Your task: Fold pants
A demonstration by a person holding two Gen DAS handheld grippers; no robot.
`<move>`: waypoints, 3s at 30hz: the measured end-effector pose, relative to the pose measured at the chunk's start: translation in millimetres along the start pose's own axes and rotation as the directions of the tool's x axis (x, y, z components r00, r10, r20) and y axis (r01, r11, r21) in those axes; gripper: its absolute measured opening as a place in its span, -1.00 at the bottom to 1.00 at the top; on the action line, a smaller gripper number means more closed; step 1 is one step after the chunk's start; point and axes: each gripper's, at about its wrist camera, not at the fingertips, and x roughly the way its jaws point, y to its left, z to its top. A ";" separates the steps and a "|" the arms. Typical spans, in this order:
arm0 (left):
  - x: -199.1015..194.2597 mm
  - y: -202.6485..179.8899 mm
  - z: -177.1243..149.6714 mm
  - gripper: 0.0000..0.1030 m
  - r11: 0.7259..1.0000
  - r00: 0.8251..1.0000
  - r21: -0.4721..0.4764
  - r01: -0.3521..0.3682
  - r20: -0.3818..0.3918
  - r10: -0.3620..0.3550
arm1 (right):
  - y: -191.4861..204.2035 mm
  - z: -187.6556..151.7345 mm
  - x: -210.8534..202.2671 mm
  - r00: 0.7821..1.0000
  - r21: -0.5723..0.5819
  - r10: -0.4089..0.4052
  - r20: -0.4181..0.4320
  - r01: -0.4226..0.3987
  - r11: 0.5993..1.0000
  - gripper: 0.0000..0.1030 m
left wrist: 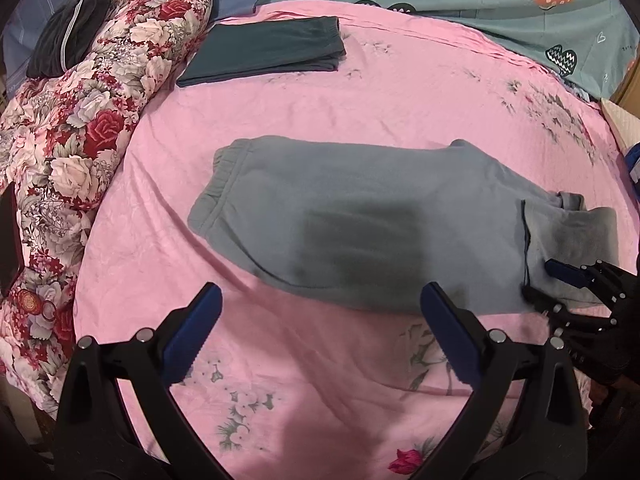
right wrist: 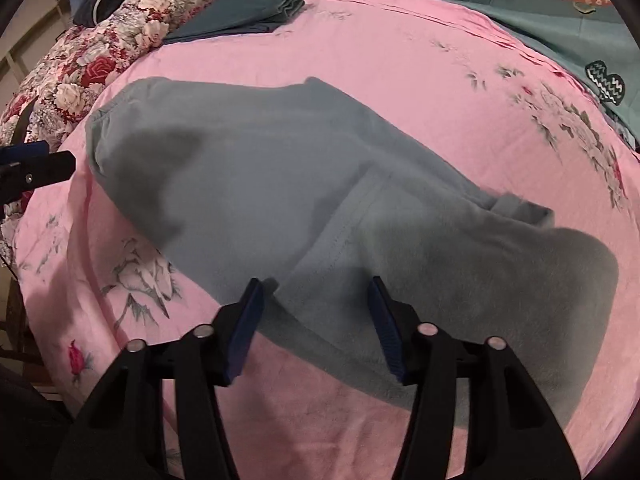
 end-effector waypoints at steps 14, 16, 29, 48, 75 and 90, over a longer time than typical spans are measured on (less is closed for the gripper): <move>1.2 -63.5 19.8 0.88 0.981 0.988 0.116 0.156 -0.003 -0.156 | -115.3 -8.7 -78.4 0.955 0.432 0.126 0.268 -0.236 0.871 -0.87; 3.3 -88.0 23.1 0.24 0.952 0.965 0.159 0.261 -0.027 -0.260 | -138.1 -17.3 -93.2 0.941 0.489 0.124 0.316 -0.273 0.829 -0.86; 79.2 -260.7 35.3 -0.83 0.825 0.869 0.294 0.483 -0.275 -0.412 | -212.3 -59.5 -137.4 0.905 0.561 0.091 0.416 -0.334 0.757 -0.87; 69.4 -263.2 45.3 -0.88 0.881 0.938 0.325 0.344 -0.153 -0.311 | -211.2 -73.5 -134.5 0.889 0.533 0.140 0.435 -0.380 0.756 -0.86; 50.5 -127.7 18.9 0.08 0.800 0.795 -0.031 0.599 -0.095 -0.599 | -81.6 -14.7 -62.1 0.917 0.189 0.359 0.174 -0.389 0.901 -0.86; 51.5 -42.1 10.7 0.13 0.836 0.832 -0.130 0.533 -0.102 -0.546 | -25.7 -8.4 -25.4 0.975 0.060 0.167 0.145 -0.178 0.982 -0.02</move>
